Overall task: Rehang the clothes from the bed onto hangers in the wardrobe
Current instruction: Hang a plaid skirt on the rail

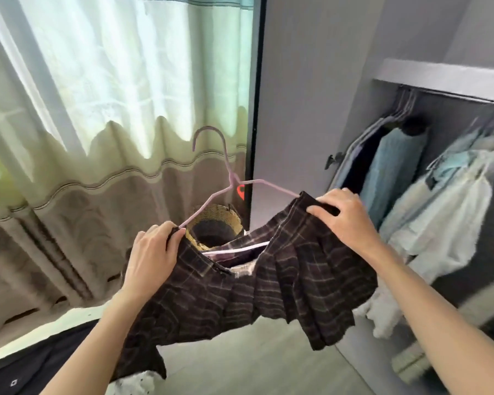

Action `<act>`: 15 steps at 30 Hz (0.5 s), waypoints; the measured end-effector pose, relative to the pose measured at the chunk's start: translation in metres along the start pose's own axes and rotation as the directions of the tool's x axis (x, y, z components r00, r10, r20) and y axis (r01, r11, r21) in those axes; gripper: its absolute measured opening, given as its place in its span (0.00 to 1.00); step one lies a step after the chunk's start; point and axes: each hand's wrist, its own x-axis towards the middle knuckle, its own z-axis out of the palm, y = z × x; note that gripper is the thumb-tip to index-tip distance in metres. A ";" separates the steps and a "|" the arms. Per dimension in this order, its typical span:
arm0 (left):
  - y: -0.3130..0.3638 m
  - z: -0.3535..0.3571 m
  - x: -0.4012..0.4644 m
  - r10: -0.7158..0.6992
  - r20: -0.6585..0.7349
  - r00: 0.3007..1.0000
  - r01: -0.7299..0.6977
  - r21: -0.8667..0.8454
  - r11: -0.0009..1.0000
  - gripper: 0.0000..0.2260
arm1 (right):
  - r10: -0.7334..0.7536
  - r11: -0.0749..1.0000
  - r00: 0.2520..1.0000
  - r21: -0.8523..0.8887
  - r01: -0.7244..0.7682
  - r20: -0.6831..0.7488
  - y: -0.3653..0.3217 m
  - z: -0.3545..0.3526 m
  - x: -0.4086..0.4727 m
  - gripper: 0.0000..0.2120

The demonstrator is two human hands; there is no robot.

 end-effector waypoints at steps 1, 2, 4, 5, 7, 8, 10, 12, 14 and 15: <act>0.006 0.008 0.009 0.013 0.002 1.000 -0.013 -0.012 1.000 0.07 | 0.032 0.999 0.999 -0.027 -0.032 -0.021 0.012 -0.007 -0.005 0.14; 0.013 0.017 0.016 0.025 0.004 1.000 -0.025 -0.028 0.999 0.07 | 0.061 0.997 0.997 -0.054 -0.063 -0.039 0.024 -0.012 -0.010 0.14; 0.027 0.036 0.032 0.075 0.016 0.997 -0.073 -0.072 0.995 0.08 | 0.096 0.990 0.993 -0.099 -0.103 -0.072 0.043 -0.021 -0.013 0.15; 0.034 0.046 0.040 0.106 0.028 0.994 -0.103 -0.099 0.990 0.09 | 0.108 0.986 0.991 -0.118 -0.116 -0.075 0.050 -0.024 -0.012 0.16; 0.052 0.066 0.055 0.158 0.053 0.986 -0.149 -0.142 0.979 0.10 | 0.119 0.983 0.990 -0.128 -0.129 -0.080 0.063 -0.033 -0.010 0.15; 0.061 0.074 0.062 0.178 0.055 0.983 -0.167 -0.159 0.973 0.10 | 0.124 0.984 0.989 -0.122 -0.133 -0.083 0.071 -0.038 -0.009 0.15; 0.080 0.091 0.076 0.206 0.049 0.977 -0.194 -0.182 0.964 0.13 | 0.164 0.978 0.984 -0.121 -0.172 -0.072 0.088 -0.050 -0.010 0.16; 0.099 0.109 0.087 0.230 0.074 0.970 -0.214 -0.180 0.960 0.14 | 0.212 0.963 0.975 -0.154 -0.219 -0.060 0.106 -0.062 -0.014 0.16; 0.114 0.132 0.095 0.258 0.107 0.960 -0.235 -0.195 0.952 0.14 | 0.250 0.946 0.966 -0.199 -0.257 -0.061 0.123 -0.072 -0.024 0.15; 0.123 0.144 0.096 0.262 0.126 0.957 -0.232 -0.211 0.950 0.14 | 0.274 0.935 0.959 -0.214 -0.282 -0.066 0.130 -0.078 -0.031 0.15</act>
